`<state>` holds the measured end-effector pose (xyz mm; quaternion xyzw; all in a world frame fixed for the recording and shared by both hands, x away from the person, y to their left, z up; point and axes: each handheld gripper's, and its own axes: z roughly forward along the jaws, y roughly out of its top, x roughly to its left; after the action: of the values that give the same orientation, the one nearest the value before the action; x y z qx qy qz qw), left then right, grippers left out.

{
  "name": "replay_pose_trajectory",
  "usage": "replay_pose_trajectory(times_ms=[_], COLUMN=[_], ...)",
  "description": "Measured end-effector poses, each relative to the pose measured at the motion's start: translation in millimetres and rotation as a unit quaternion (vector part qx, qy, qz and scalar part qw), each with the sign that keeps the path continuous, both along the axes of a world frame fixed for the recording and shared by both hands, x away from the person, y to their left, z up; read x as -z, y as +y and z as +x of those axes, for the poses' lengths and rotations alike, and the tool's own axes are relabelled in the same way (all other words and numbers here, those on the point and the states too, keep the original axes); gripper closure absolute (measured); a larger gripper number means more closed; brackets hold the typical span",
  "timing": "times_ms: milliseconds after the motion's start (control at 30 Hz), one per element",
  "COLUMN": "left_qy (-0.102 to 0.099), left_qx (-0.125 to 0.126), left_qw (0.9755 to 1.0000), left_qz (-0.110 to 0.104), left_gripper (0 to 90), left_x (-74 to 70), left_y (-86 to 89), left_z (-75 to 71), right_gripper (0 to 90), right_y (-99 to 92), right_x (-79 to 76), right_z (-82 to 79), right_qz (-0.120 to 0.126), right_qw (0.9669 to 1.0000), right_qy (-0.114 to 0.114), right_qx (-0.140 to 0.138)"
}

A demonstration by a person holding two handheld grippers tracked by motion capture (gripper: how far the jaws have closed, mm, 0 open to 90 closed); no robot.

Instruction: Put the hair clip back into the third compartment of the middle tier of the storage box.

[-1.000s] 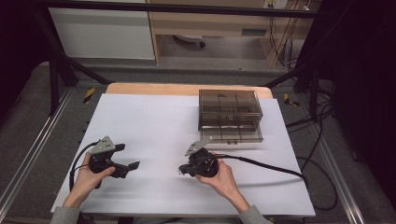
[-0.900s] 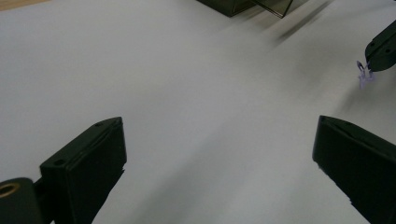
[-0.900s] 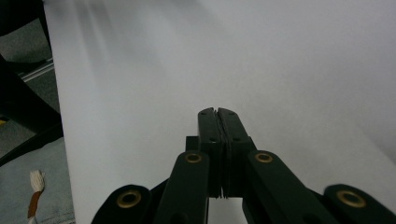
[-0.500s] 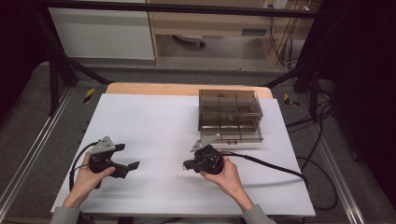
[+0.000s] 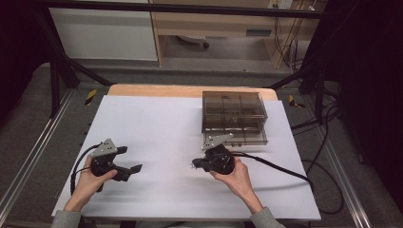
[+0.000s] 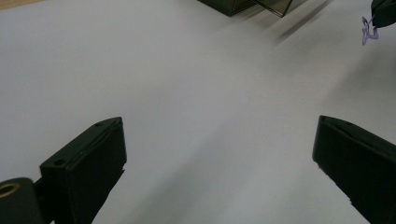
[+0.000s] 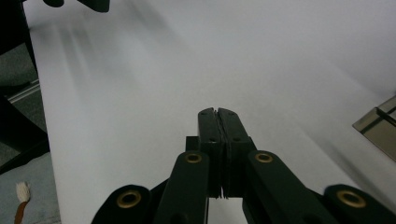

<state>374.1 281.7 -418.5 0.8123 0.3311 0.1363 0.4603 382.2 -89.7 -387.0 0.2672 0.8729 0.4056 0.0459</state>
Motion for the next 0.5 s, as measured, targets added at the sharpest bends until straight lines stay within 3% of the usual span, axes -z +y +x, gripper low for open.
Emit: replay_pose_trajectory(times_ms=[500], left_qy=[0.0], left_qx=[0.001], left_qw=[1.0], left_qz=[0.001], left_gripper=[2.6], left_x=[0.7], left_y=[-0.5], left_z=[0.2], right_gripper=[89.7], right_y=[-22.7], right_x=[-7.3], right_z=[3.3], right_qz=[0.012], right_qw=[0.9995], right_qy=[-0.01], right_qx=[0.028])
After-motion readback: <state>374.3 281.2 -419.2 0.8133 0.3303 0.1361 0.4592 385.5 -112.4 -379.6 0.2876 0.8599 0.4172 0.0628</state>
